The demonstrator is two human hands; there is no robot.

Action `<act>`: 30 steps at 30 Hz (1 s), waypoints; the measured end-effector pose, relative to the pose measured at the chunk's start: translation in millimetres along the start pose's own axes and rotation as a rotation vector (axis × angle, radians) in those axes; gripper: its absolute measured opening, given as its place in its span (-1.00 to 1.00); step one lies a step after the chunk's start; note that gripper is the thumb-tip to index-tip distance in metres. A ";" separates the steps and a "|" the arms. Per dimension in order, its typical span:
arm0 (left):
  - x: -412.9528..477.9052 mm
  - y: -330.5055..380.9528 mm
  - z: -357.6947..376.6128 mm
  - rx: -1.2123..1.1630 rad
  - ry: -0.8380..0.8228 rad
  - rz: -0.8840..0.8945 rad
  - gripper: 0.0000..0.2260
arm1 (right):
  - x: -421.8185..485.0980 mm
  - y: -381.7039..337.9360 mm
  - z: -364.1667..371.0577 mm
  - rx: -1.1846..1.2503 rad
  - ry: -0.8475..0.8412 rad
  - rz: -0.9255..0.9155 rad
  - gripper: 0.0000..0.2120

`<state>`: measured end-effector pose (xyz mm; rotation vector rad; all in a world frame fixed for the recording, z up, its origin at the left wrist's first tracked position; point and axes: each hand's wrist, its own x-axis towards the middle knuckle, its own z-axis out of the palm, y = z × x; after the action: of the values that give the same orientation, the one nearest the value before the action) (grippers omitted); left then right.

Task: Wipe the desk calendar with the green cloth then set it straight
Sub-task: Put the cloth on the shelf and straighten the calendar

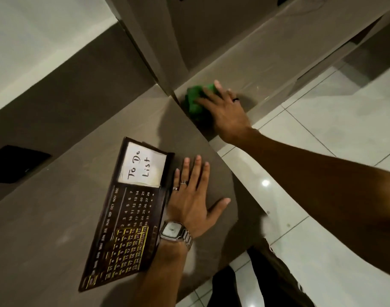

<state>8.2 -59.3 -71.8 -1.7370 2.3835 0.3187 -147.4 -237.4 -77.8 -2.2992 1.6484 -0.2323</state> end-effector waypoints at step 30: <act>-126.1 -75.9 -112.6 -0.207 0.338 -0.346 -0.44 | -51.0 -153.7 -53.7 1.152 -0.302 0.087 -0.76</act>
<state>117.1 2.8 64.6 -2.4260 2.2580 0.2437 -42.8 -151.9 26.5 -1.2943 1.0072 -0.5874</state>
